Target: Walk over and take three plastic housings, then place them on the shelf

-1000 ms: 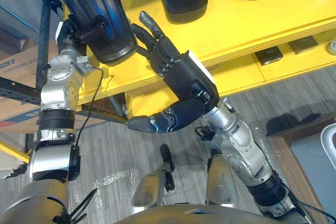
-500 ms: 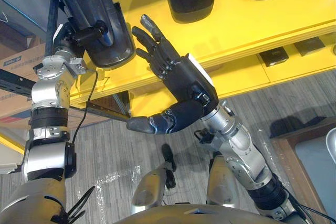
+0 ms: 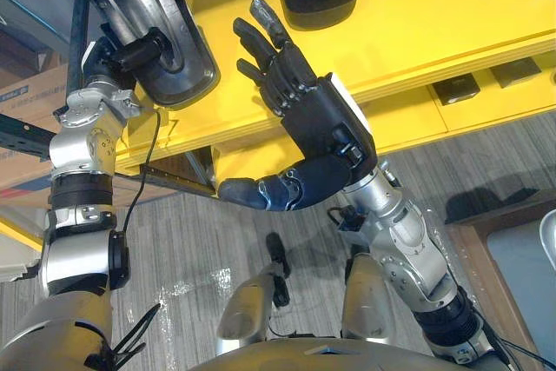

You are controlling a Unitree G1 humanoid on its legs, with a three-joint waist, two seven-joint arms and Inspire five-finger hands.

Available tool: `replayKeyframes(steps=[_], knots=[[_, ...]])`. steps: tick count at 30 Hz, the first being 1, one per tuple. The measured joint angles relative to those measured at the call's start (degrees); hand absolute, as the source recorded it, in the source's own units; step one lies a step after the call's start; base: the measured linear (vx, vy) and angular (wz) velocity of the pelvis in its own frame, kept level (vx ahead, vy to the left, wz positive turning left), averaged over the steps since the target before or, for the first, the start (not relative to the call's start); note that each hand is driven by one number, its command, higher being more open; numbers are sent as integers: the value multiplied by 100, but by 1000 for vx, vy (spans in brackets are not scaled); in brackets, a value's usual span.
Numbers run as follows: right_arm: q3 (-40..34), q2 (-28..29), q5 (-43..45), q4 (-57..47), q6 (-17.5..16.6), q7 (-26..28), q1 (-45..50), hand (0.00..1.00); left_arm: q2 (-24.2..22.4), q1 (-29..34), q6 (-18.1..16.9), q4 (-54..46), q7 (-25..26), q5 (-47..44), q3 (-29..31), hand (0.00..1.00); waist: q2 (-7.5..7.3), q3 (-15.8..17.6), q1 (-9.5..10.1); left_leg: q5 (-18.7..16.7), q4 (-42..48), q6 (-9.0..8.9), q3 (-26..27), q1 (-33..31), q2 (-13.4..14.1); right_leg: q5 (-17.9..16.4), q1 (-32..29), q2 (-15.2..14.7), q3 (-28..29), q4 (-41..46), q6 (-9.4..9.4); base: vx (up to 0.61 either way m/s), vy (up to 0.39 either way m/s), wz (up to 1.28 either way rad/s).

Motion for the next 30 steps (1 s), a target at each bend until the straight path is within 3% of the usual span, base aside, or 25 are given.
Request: replayKeyframes(steps=[6,16,25,30], knots=[[-21,1,8,0,-1,-28,-135,100,-17,-7,34,264,349,403,4,100,-50,71,-18,-7,22,7,12,-37,6,19,-19,6,5,-15,24,22,-8,1],[-134,55,16,0,-2,-48,-209,100,-1,-23,9,220,438,755,-121,100,-94,119,-5,-94,196,-5,52,-92,33,27,-11,8,31,-24,38,22,-16,-1],[-124,59,14,2,-13,-21,-156,100,49,-26,-549,217,535,1222,-559,100,-128,139,-5,-118,185,9,120,-40,36,142,95,23,66,-210,130,8,0,-1],[-97,102,12,56,-130,85,-8,100,61,-27,-532,219,606,1253,-657,100,-180,167,-54,-191,189,51,193,117,28,215,296,31,120,-381,172,39,13,-9]])
